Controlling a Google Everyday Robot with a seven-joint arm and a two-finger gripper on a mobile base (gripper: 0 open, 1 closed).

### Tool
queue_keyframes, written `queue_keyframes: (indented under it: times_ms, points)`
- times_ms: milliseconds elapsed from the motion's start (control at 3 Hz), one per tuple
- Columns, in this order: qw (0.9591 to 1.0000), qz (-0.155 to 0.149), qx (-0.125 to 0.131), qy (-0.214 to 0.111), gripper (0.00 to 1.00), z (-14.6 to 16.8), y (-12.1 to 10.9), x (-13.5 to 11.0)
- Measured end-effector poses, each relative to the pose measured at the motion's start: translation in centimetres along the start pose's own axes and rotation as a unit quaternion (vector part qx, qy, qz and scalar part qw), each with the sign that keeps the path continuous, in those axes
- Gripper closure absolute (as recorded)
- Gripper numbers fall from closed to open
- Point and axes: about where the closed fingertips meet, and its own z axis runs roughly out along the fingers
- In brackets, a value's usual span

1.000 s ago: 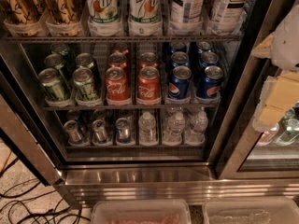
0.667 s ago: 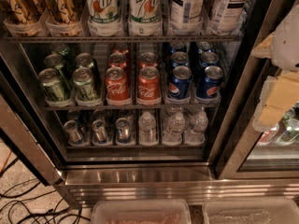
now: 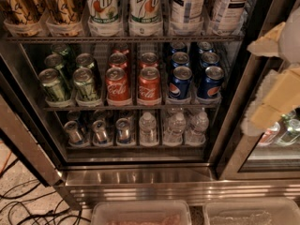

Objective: Pick blue plastic bottle from top shelf of fridge

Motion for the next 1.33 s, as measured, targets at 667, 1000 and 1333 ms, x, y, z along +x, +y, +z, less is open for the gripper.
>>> queue_keyframes:
  times_ms: [667, 1000, 1333]
  points:
    - [0.9917, 0.045, -0.027, -0.118, 0.0, -2.7, 3.3, -4.7]
    - [0.9917, 0.045, -0.027, -0.118, 0.0, -2.7, 3.3, -4.7]
    - [0.9927, 0.035, -0.012, -0.115, 0.0, -2.0, 2.8, -5.0]
